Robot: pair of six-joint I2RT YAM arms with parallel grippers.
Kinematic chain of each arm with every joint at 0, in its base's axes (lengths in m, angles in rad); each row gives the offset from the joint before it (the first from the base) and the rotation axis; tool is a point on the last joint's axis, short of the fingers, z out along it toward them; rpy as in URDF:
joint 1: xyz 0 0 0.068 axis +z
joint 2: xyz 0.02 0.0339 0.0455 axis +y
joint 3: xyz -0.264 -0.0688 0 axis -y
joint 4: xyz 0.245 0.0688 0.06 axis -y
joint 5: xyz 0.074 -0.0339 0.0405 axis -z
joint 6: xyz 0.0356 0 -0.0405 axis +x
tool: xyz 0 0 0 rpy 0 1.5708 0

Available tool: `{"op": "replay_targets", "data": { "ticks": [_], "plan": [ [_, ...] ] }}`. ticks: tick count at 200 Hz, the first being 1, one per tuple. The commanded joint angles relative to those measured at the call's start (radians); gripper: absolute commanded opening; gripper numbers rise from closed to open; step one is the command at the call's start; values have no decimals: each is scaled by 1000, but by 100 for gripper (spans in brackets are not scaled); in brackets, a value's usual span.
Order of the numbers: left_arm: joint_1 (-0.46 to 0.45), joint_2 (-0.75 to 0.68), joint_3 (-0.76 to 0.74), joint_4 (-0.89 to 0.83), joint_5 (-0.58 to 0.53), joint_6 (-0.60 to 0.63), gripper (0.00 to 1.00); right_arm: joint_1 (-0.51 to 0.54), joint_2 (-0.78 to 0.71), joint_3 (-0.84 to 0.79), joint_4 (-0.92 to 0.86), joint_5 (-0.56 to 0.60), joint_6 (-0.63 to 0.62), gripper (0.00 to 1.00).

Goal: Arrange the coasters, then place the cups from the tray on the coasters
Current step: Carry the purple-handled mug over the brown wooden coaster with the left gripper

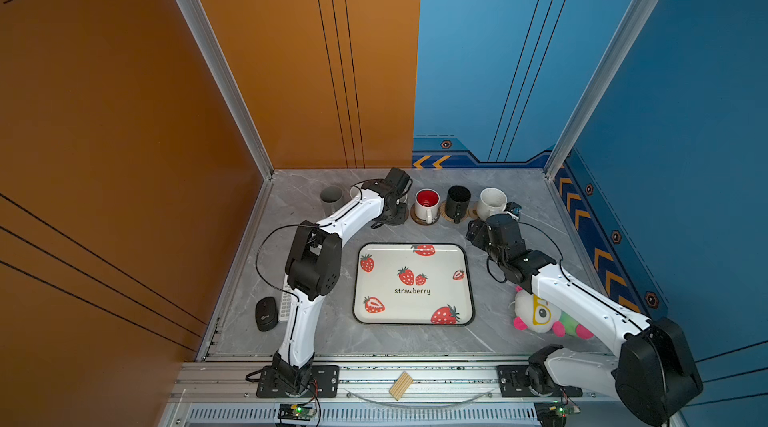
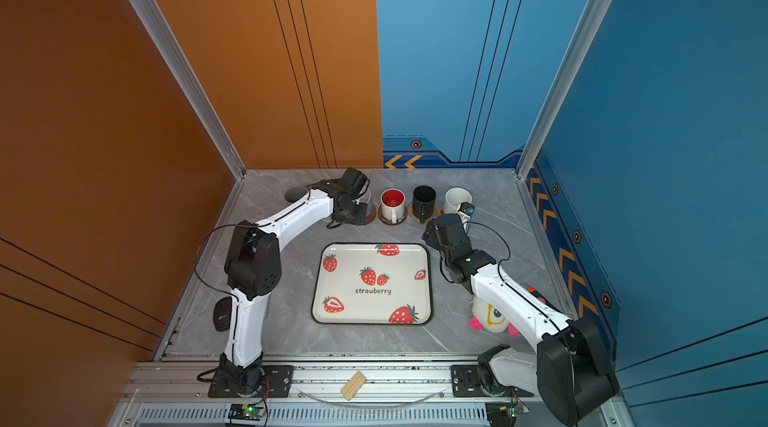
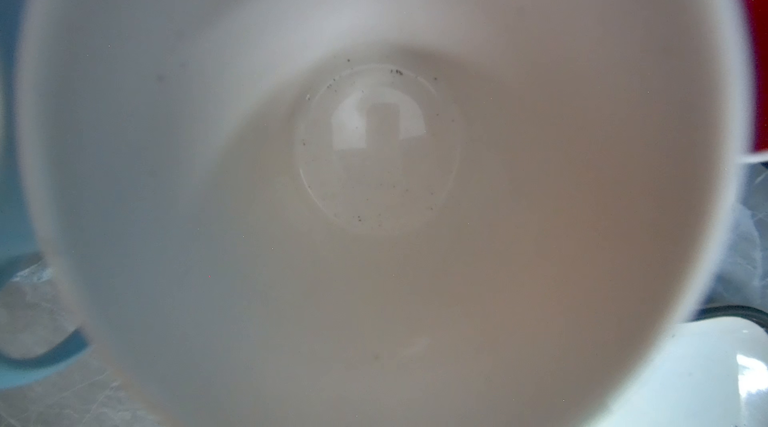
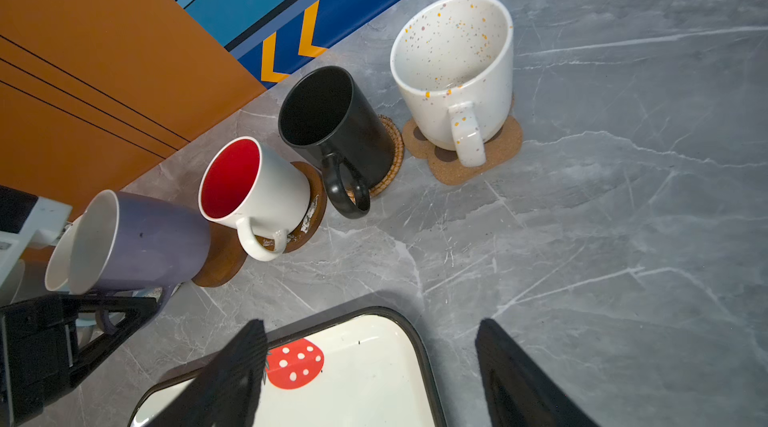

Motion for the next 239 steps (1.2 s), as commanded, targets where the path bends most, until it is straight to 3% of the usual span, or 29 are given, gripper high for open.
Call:
{"op": "replay_targets", "data": {
  "ticks": [1, 239],
  "plan": [
    [15, 13, 51, 7, 2, 20, 0, -6, -11, -9, 11, -14, -2, 78],
    [40, 80, 99, 7, 34, 16, 0, -14, 14, -8, 19, -30, -2, 78]
  ]
}}
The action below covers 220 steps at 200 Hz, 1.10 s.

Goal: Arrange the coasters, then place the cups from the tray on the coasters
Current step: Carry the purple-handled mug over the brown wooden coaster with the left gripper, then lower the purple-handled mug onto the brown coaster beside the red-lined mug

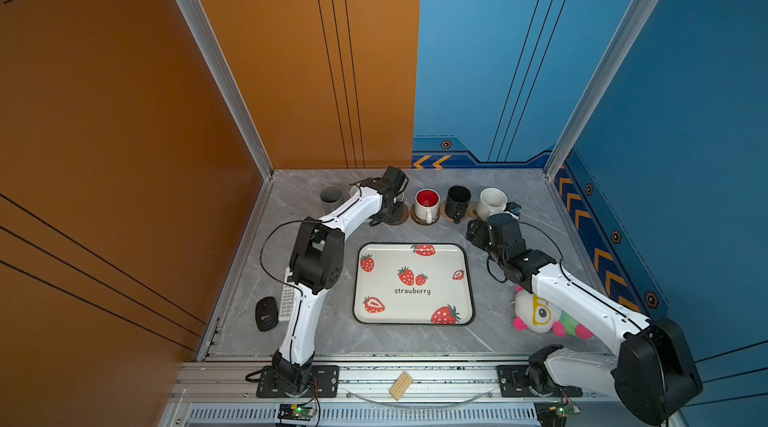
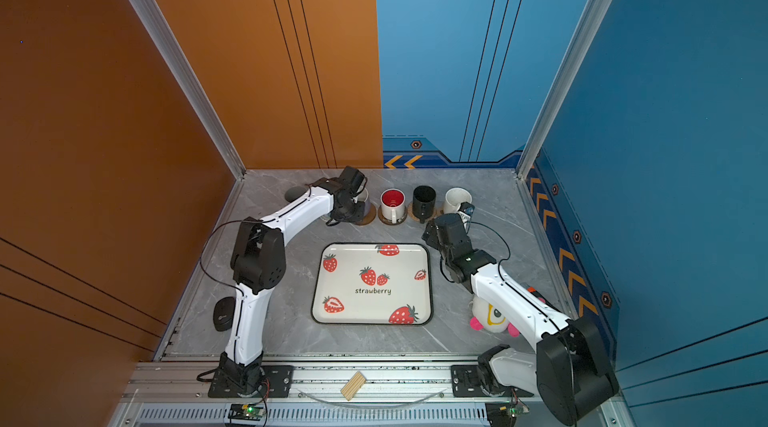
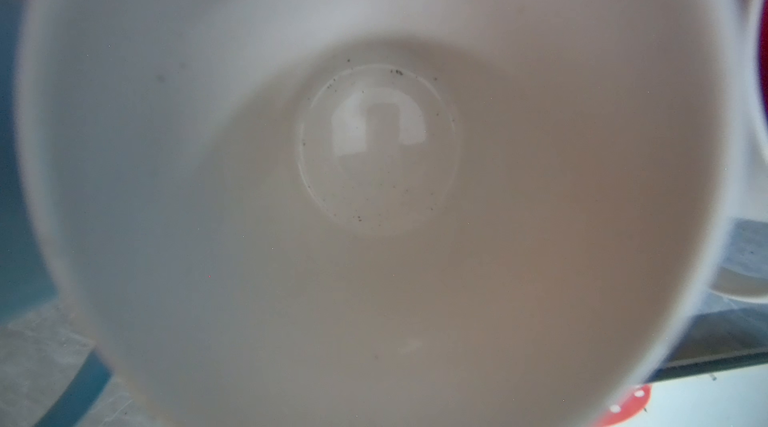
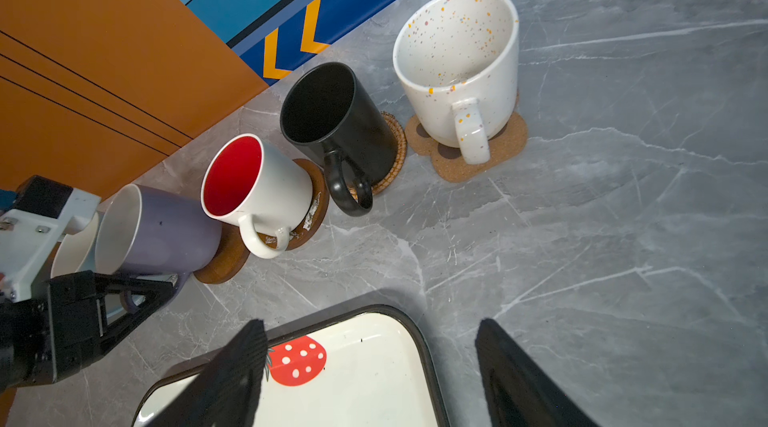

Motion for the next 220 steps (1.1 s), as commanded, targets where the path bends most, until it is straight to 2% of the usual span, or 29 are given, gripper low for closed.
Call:
{"op": "replay_targets", "data": {
  "ticks": [1, 220],
  "plan": [
    [6, 12, 45, 22, 13, 10, 0, -8, 11, -8, 16, -8, -1, 78],
    [-19, 30, 46, 7, -16, 13, 0, -14, -10, -18, 8, -10, -2, 78]
  ]
}}
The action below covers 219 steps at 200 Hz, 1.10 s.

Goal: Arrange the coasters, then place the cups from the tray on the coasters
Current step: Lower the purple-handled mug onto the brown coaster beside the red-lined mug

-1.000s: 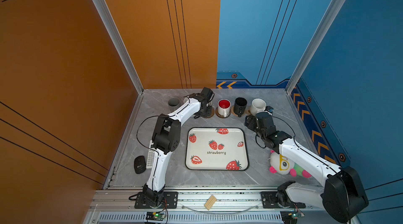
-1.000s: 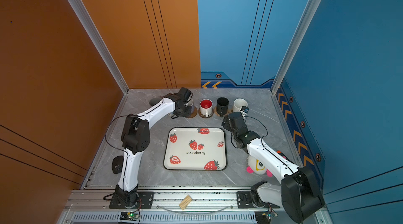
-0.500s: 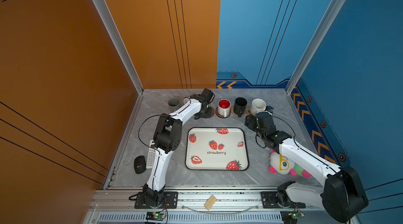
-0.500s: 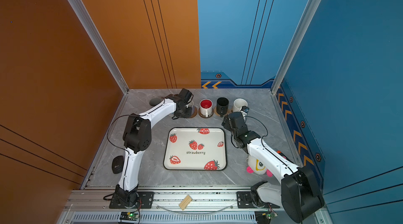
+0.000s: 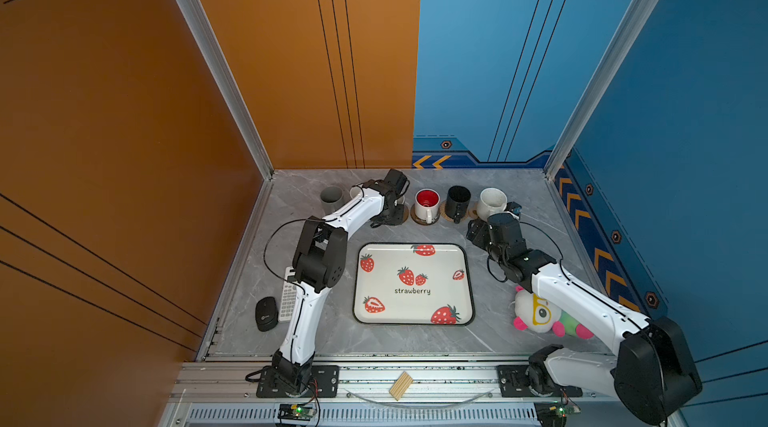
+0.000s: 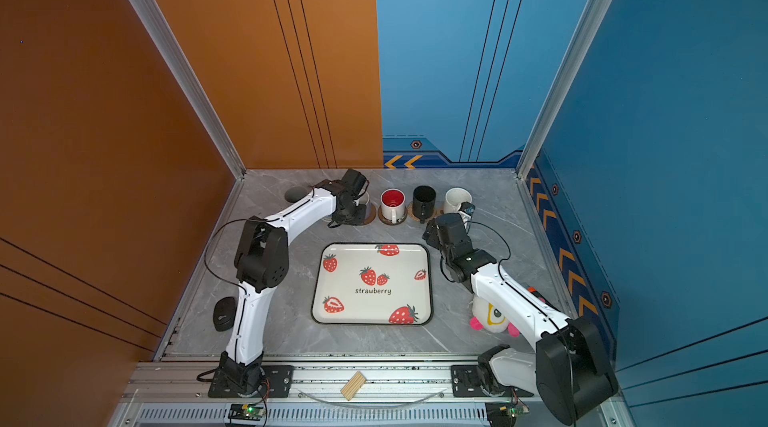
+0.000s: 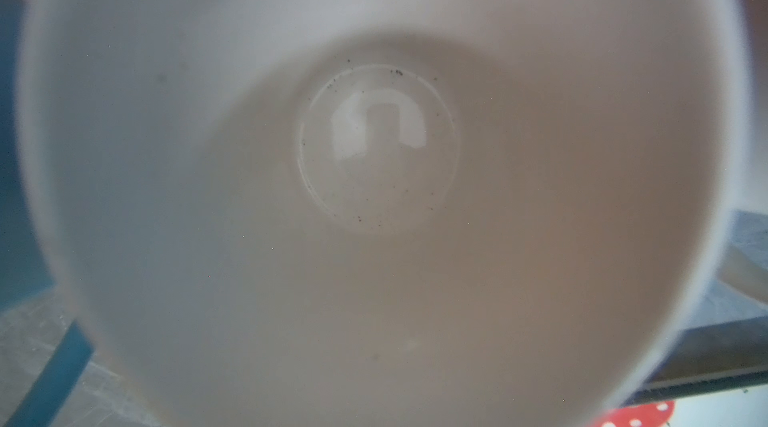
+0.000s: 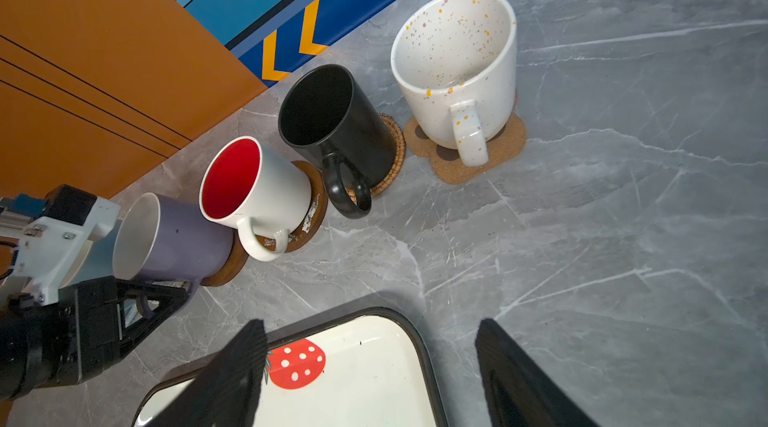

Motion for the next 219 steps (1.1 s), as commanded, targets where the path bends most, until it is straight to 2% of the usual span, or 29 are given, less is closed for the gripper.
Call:
{"op": "replay_targets", "data": {
  "ticks": [1, 219],
  "plan": [
    [-8, 1, 43, 11, -20, 13, 0, -8, -13, -17, 3, -10, -2, 78],
    [-8, 47, 100, -33, -17, 16, 0, -13, -18, -23, 3, -12, -3, 78]
  ]
}}
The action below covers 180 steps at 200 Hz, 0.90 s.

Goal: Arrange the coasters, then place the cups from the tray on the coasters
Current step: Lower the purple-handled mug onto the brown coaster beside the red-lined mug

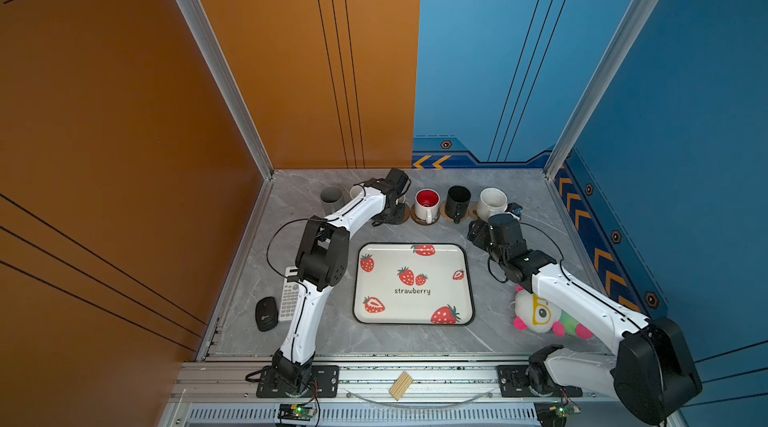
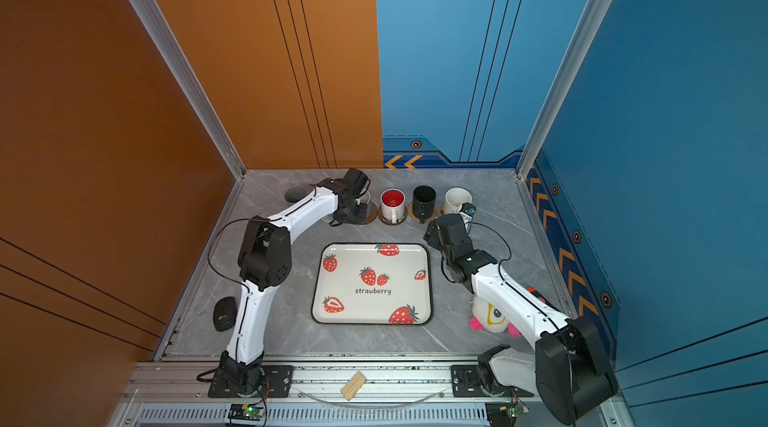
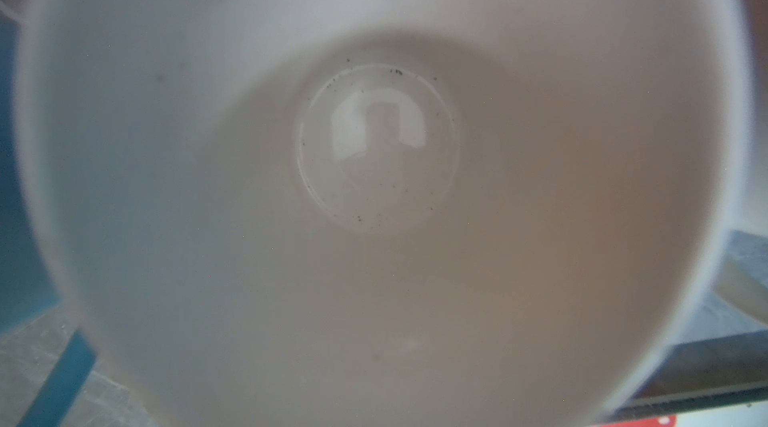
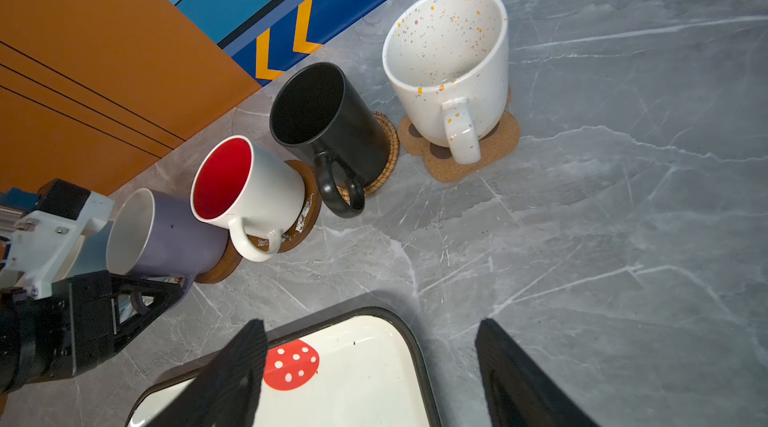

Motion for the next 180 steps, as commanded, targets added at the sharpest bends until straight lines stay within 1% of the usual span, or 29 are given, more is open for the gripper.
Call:
{"op": "replay_targets", "data": {
  "ticks": [1, 9, 47, 72, 180],
  "plan": [
    [-5, 14, 48, -8, -8, 16, 0, -7, -18, -12, 3, -12, -3, 78],
    [-5, 16, 52, -10, -7, 16, 0, -7, -18, -15, 2, -12, -3, 78],
    [-5, 23, 62, -21, -5, 16, 7, -7, -19, -15, 3, -12, -3, 78],
    [-5, 24, 66, -23, -6, 16, 14, -9, -19, -15, 3, -12, -3, 78],
    [-5, 22, 71, -32, -3, 13, 28, -13, -27, -22, 3, -14, -3, 78]
  ]
}}
